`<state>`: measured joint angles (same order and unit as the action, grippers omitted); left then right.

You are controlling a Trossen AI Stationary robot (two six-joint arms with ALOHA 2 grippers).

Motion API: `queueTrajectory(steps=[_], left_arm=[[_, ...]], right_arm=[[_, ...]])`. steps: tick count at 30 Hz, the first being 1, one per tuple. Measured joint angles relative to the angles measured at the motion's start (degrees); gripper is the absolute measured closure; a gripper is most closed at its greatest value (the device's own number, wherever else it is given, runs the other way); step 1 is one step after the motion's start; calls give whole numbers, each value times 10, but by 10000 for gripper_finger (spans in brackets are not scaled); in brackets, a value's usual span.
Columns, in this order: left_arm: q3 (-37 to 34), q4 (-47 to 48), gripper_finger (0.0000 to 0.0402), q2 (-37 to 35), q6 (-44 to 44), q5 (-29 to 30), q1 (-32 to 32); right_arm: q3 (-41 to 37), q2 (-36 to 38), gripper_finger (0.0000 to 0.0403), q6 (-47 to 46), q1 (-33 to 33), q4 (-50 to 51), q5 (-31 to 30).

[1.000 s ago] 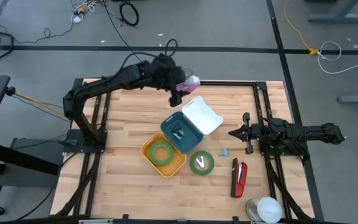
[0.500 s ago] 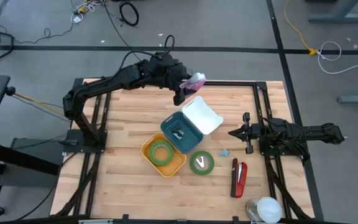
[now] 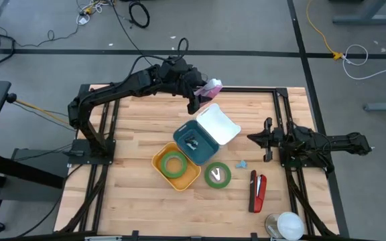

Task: Pick and place Stapler, Stapler remover, tape
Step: Put the pink stapler into the white bin

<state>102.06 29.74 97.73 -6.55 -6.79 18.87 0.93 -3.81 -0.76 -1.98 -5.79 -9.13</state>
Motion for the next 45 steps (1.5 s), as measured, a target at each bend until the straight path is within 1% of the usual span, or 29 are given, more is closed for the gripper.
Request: queueTrajectory(steps=[3, 5, 6, 8, 17, 20, 23, 28, 34, 39, 42, 45], left_arm=[[0, 0, 126, 0, 1, 0, 0], [0, 0, 126, 0, 1, 0, 0], [0, 0, 126, 0, 1, 0, 0], [0, 0, 126, 0, 1, 0, 0], [0, 0, 126, 0, 0, 0, 0], [0, -2, 126, 0, 0, 0, 0], [0, -13, 126, 0, 0, 0, 0], [0, -30, 126, 0, 3, -9, 0], [0, -34, 126, 0, 14, -10, 0], [0, -39, 126, 0, 15, -10, -4], [0, -50, 126, 0, 15, -12, -8], [0, -62, 126, 0, 17, -27, -9]], right_arm=[[0, 0, 390, -84, 0, -21, -82], [0, 0, 390, -122, 0, -28, -133], [0, 0, 390, -131, 0, -33, -153], [0, 0, 390, -140, 0, -49, -171], [0, 0, 390, -123, 0, -103, -175], [0, 0, 390, -122, 0, -138, -170], [1, -1, 390, -102, 0, -189, -169], [33, -17, 390, -62, 0, -198, -170], [82, -70, 390, -32, 0, -197, -170], [120, -135, 388, -31, 0, -196, -189], [141, -176, 376, -31, 0, -202, -195], [150, -215, 355, -31, 0, -236, -200]])
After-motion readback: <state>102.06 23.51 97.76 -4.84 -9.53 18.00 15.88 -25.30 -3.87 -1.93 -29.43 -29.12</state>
